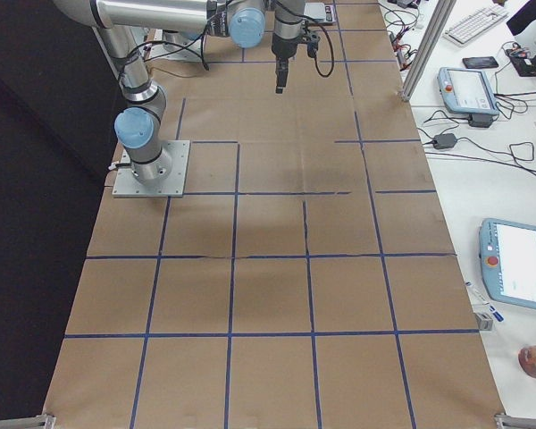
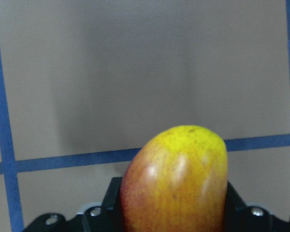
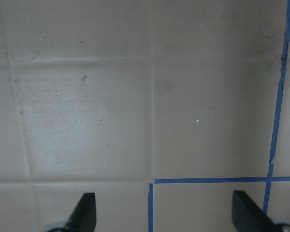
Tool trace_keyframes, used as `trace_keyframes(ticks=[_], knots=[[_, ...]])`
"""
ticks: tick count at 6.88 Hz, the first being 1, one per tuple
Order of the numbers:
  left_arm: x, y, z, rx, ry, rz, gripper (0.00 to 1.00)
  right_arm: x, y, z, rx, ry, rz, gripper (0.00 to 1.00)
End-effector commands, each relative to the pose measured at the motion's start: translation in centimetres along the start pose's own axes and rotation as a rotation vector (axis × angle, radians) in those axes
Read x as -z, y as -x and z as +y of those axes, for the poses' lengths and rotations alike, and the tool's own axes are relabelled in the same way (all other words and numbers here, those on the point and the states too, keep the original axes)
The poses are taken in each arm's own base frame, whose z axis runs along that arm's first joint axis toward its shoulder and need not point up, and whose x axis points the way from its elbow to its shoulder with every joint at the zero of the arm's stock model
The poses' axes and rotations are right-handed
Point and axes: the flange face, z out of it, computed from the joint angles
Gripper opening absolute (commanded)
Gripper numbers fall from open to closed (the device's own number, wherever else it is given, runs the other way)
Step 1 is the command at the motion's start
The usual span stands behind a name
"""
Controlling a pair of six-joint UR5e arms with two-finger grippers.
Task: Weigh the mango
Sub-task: 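Lower the left gripper onto the red-yellow mango and close on it, then lift the mango with the left gripper and carry it over the scale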
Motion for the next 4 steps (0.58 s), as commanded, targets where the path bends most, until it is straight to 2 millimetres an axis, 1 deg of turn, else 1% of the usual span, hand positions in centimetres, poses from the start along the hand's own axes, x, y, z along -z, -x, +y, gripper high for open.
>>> trace_keyframes(ticks=[1,2,3,4], knots=[[6.0,-6.9,0.2,0.059,0.053,0.037,0.50,0.0,0.0,0.0,0.000,0.000,0.000,1.00],[6.2,-11.3,0.4,0.095,0.088,0.044,0.50,0.0,0.0,0.0,0.000,0.000,0.000,1.00],[5.8,-15.6,0.3,0.152,0.118,0.061,0.50,0.0,0.0,0.0,0.000,0.000,0.000,1.00],[4.6,-19.9,-0.6,0.171,0.148,0.074,0.50,0.0,0.0,0.0,0.000,0.000,0.000,1.00]])
